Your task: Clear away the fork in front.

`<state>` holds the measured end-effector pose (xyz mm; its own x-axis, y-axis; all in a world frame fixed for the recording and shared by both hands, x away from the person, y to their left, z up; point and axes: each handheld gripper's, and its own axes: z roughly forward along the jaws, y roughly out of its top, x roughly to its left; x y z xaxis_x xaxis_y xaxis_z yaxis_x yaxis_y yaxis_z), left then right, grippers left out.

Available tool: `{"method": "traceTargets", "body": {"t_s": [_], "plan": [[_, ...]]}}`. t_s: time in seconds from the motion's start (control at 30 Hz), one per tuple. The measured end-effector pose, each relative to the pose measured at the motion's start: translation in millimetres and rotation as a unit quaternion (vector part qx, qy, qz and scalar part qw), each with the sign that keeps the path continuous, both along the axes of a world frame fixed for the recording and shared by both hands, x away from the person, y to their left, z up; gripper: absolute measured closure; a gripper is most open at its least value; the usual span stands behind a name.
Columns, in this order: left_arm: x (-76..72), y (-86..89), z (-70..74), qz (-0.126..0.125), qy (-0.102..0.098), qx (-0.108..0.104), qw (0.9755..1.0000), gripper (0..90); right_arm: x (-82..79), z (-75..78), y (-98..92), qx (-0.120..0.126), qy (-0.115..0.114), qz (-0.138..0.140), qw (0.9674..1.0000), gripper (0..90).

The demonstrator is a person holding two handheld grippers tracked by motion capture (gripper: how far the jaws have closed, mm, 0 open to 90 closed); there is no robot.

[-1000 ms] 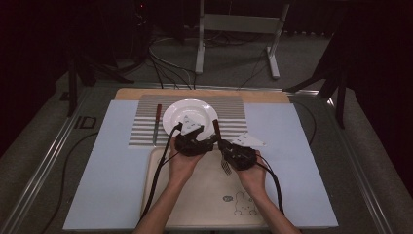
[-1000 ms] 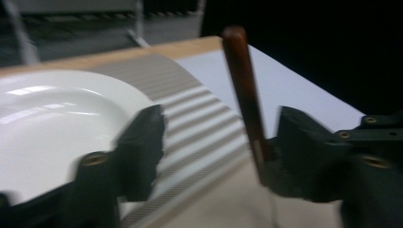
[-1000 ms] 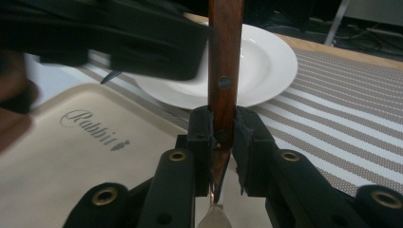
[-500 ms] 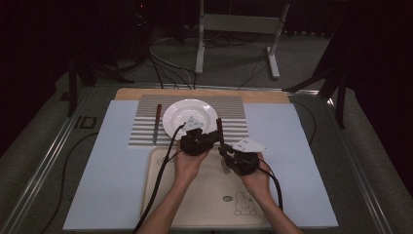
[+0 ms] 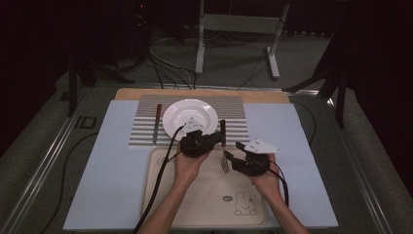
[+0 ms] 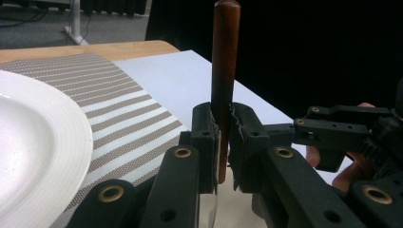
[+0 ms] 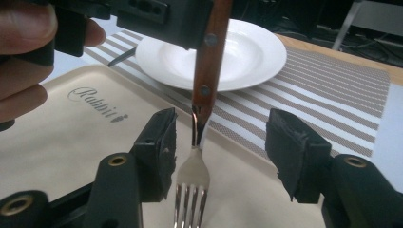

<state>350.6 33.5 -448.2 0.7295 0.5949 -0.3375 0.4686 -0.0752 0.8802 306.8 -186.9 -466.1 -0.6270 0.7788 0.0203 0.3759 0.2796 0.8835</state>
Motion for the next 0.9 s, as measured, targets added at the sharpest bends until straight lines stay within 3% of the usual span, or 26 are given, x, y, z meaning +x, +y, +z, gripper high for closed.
{"method": "traceTargets", "body": {"t_s": [0.4,0.53,0.77,0.9], "plan": [[-6.7,-0.8,1.1,0.002,-0.014,0.005,0.9999,81.8,15.7,-4.0,21.2,-0.003,-0.005,-0.008,1.0,63.6],[-6.2,-0.3,0.0,0.004,-0.011,0.001,0.9999,81.8,16.1,-4.3,26.2,-0.009,-0.015,-0.002,0.9999,77.1],[-6.7,-0.2,-1.2,0.003,-0.016,-0.006,0.9998,80.3,14.6,-5.4,26.9,-0.012,-0.03,-0.008,0.9995,78.3],[-5.6,-3.7,-3.8,0.006,-0.015,-0.009,0.9998,72.7,12.1,-3.7,28.8,-0.003,-0.034,-0.004,0.9994,78.3]]}}
